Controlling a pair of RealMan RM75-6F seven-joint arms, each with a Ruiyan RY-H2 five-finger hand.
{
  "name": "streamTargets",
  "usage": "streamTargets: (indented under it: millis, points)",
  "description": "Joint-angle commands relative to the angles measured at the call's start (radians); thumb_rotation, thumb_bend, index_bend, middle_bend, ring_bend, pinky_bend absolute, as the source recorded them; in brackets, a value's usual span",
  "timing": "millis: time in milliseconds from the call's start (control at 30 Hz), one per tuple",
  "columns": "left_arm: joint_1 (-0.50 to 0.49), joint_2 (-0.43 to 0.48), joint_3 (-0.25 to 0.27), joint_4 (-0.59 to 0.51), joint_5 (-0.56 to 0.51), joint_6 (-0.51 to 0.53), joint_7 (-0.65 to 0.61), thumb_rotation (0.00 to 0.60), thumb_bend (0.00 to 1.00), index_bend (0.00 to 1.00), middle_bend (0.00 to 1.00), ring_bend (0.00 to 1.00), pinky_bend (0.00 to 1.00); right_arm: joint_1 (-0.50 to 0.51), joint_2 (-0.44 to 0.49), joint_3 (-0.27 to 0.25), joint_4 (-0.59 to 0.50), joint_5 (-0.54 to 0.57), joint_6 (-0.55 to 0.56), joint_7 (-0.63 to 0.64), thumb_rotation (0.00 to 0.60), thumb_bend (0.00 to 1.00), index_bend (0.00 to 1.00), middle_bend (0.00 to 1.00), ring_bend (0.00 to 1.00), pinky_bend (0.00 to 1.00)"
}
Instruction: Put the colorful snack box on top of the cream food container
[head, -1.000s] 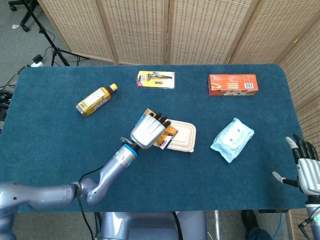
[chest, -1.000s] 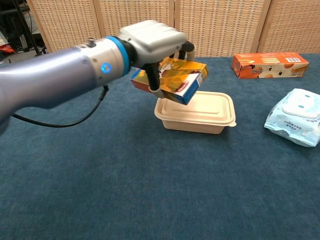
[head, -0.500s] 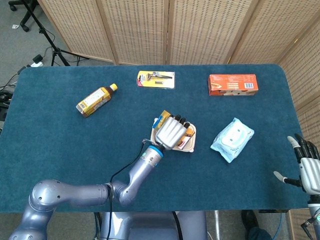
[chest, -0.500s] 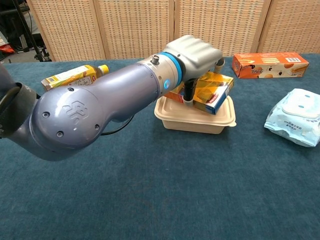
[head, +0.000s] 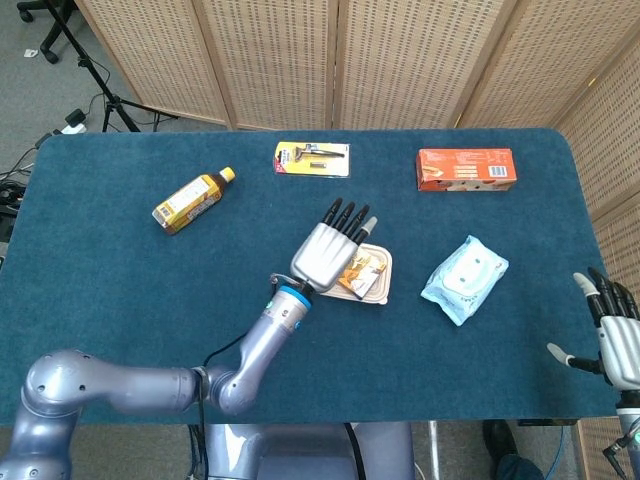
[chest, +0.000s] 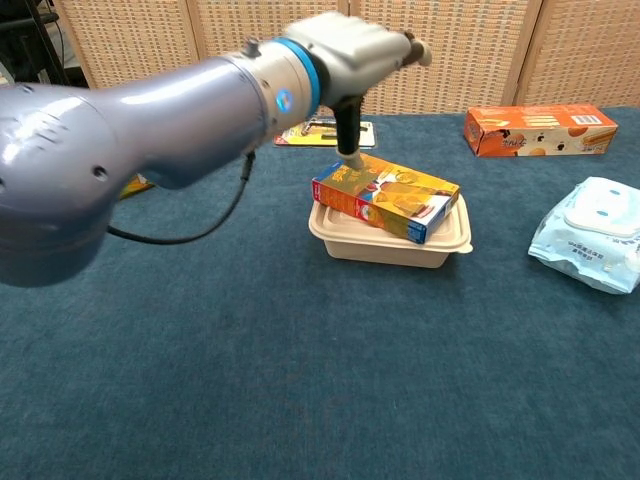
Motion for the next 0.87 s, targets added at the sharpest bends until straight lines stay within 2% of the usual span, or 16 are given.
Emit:
streamTargets:
  millis: [33, 200, 300, 433, 567, 733, 867]
  points:
    - [0.103, 0.188, 0.01, -0.174, 0.057, 0.074, -0.071, 0.6, 0.0, 0.0, 0.0, 0.0, 0.05, -0.002, -0.004, -0.002, -0.002, -0.005, 0.008, -0.008, 0.6, 0.0, 0.0, 0.0, 0.0, 0.0]
    - [0.264, 0.411, 0.079, -0.286, 0.22, 0.14, -0.24, 0.6, 0.0, 0.0, 0.0, 0.0, 0.03, -0.001, -0.01, -0.005, -0.004, -0.015, 0.017, -0.03, 0.6, 0.0, 0.0, 0.0, 0.0, 0.0]
    - [0.381, 0.497, 0.144, -0.276, 0.345, 0.205, -0.407, 0.6, 0.0, 0.0, 0.0, 0.0, 0.01, 0.002, -0.015, -0.008, -0.004, -0.022, 0.015, -0.041, 0.6, 0.0, 0.0, 0.0, 0.0, 0.0]
    - [0.572, 0.574, 0.254, -0.212, 0.43, 0.295, -0.681, 0.6, 0.0, 0.0, 0.0, 0.0, 0.0, 0.003, -0.027, -0.009, -0.003, -0.028, 0.024, -0.069, 0.6, 0.0, 0.0, 0.0, 0.0, 0.0]
    - [0.673, 0.585, 0.321, -0.165, 0.438, 0.338, -0.762, 0.6, 0.0, 0.0, 0.0, 0.0, 0.0, 0.002, -0.035, -0.006, 0.002, -0.027, 0.035, -0.08, 0.6, 0.0, 0.0, 0.0, 0.0, 0.0]
    - [0.788, 0.557, 0.39, -0.115, 0.457, 0.398, -0.857, 0.6, 0.0, 0.0, 0.0, 0.0, 0.0, 0.002, -0.041, -0.003, 0.012, -0.025, 0.038, -0.087, 0.6, 0.0, 0.0, 0.0, 0.0, 0.0]
    - [0.873, 0.523, 0.434, -0.05, 0.524, 0.457, -0.98, 0.6, 0.0, 0.0, 0.0, 0.0, 0.0, 0.002, -0.041, 0.002, 0.018, -0.018, 0.04, -0.079, 0.6, 0.0, 0.0, 0.0, 0.0, 0.0]
